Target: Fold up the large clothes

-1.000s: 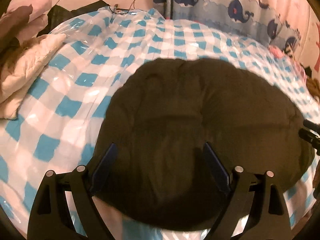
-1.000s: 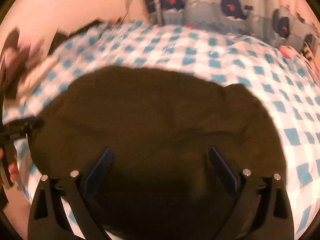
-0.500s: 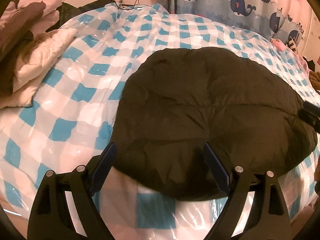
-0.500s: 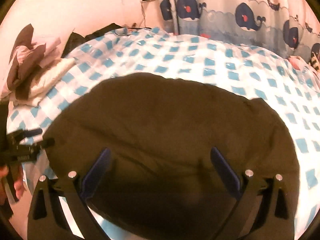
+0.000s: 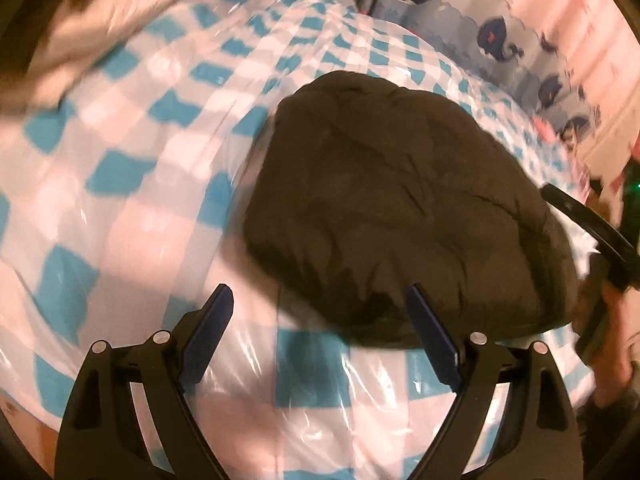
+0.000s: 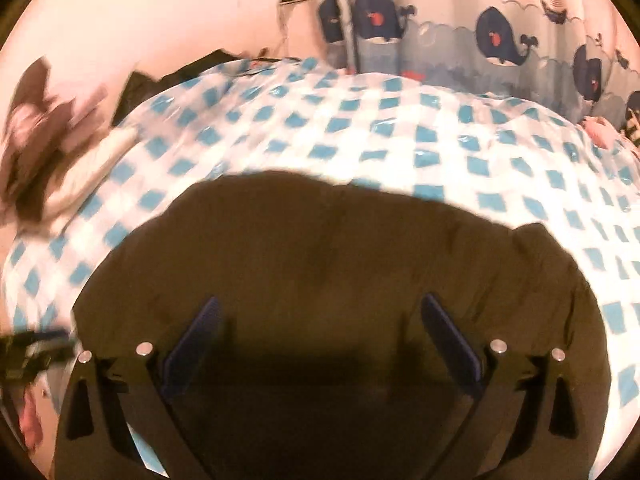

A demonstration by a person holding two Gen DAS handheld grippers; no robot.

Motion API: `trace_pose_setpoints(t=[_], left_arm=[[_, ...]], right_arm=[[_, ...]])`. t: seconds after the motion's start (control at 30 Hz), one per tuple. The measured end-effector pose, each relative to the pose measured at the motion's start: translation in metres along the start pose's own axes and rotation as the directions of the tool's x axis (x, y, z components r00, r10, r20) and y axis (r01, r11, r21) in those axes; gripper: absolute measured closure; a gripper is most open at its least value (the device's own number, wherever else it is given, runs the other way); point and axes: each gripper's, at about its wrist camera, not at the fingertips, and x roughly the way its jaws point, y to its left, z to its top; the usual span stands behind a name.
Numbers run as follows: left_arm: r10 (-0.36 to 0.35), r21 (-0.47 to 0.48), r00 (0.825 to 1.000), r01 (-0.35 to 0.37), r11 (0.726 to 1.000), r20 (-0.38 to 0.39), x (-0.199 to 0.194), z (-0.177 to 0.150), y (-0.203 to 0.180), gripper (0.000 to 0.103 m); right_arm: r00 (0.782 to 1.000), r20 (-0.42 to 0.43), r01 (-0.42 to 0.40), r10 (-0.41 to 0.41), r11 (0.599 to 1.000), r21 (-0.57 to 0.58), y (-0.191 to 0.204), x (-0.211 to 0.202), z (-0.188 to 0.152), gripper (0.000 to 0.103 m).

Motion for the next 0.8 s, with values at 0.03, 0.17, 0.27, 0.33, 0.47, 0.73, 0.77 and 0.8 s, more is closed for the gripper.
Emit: trace_pose_setpoints(t=[0.03,0.17,0.27,0.33,0.47,0.73,0.77,0.8], left_arm=[[-0.020,-0.038,1.000,0.020,0.999,-0.003,0.000,-0.001,0.007,0.019],[-0.141,-0.172,0.990,0.134,0.976,-0.030,0.003,-0.004,0.030,0.019],[-0.195,-0.250,0.980,0.181,0.951,-0.032,0.006,-0.005,0.044,0.019],[-0.240,-0.300,0.970,0.219,0.929,-0.035,0.010,-0.005,0.053,0.019],[-0.272,-0.388,0.962,0.245,0.888,-0.016,0.023,-0.001,0.064,0.019],[-0.255,-0.469,0.966,0.209,0.858,-0.035,0.056,0.007,0.068,0.016],[-0.241,-0.463,0.970,0.200,0.864,-0.030,0.055,0.008,0.065,0.016],[-0.229,-0.457,0.973,0.195,0.868,-0.022,0.055,0.009,0.062,0.016]], right_arm=[[1.000,-0.018,0.010,-0.010,1.000,0.015,-0.004,0.010,0.003,0.007],[0.976,-0.214,0.036,-0.029,0.999,0.031,-0.019,0.074,-0.005,0.006],[0.988,-0.155,-0.014,0.025,0.997,0.076,-0.020,0.047,-0.004,0.006],[0.993,-0.111,-0.025,0.030,0.999,0.047,-0.015,0.023,-0.010,0.006],[0.992,-0.077,-0.100,0.100,0.995,0.005,-0.014,-0.019,-0.028,0.006],[0.997,-0.067,-0.039,0.037,0.999,-0.032,-0.029,-0.061,-0.049,0.006],[0.997,-0.071,-0.045,0.040,0.997,-0.068,-0.017,-0.061,-0.050,0.006],[0.996,-0.075,-0.064,0.057,0.992,-0.106,-0.004,-0.059,-0.052,0.006]])
